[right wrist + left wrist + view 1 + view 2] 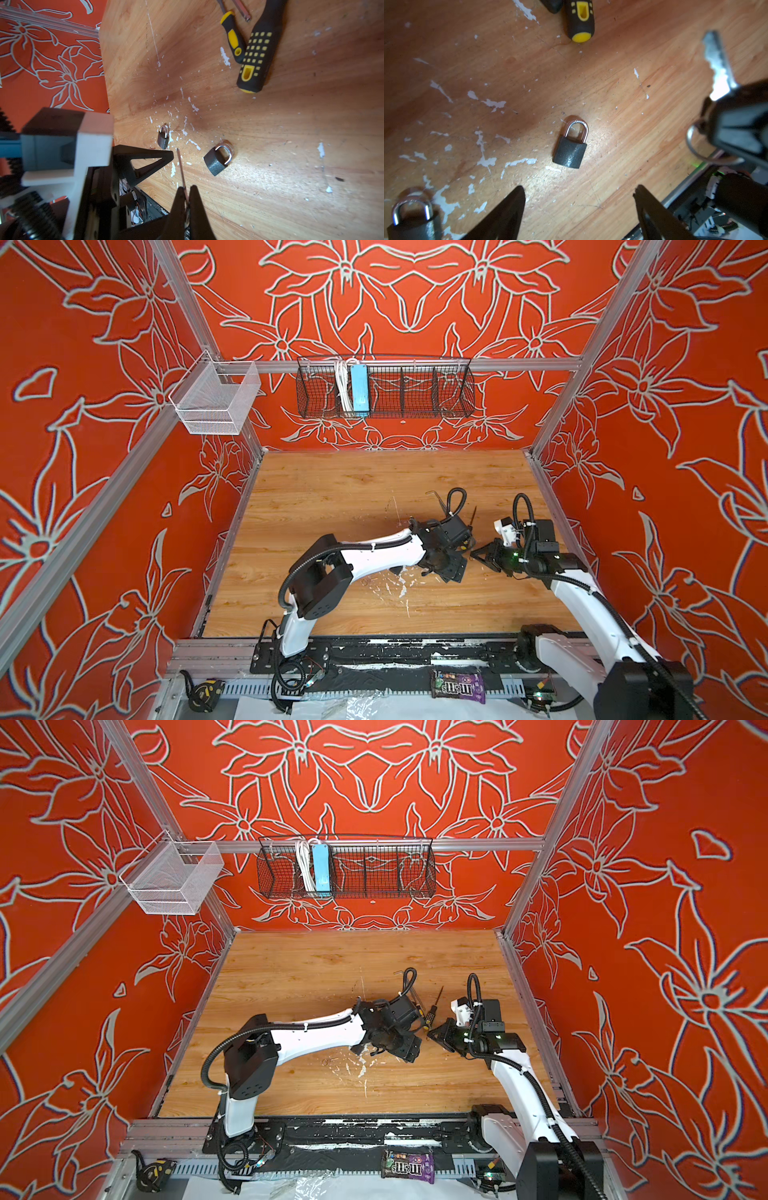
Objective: Unlock with the key
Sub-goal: 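Lower the left gripper over the nearer dark padlock and center it between fingers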
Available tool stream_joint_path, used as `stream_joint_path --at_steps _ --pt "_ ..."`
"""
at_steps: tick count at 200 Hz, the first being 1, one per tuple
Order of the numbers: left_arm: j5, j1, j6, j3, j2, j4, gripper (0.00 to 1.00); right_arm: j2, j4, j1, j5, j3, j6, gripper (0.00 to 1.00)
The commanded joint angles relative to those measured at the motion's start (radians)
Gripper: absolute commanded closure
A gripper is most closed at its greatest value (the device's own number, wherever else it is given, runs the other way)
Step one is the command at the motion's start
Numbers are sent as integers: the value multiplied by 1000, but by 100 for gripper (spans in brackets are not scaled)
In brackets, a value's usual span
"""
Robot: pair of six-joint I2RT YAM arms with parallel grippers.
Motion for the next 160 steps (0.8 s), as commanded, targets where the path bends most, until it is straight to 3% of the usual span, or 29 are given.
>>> stream_joint_path --at_steps 1,63,160 --pt "-6 -9 57 46 49 -68 17 -13 -39 -6 31 34 -37 100" --pt "-43 -10 91 130 152 -116 18 14 -70 -19 46 62 -59 100" --pt "-67 -10 99 203 239 -176 29 28 -66 -28 28 62 -67 100"
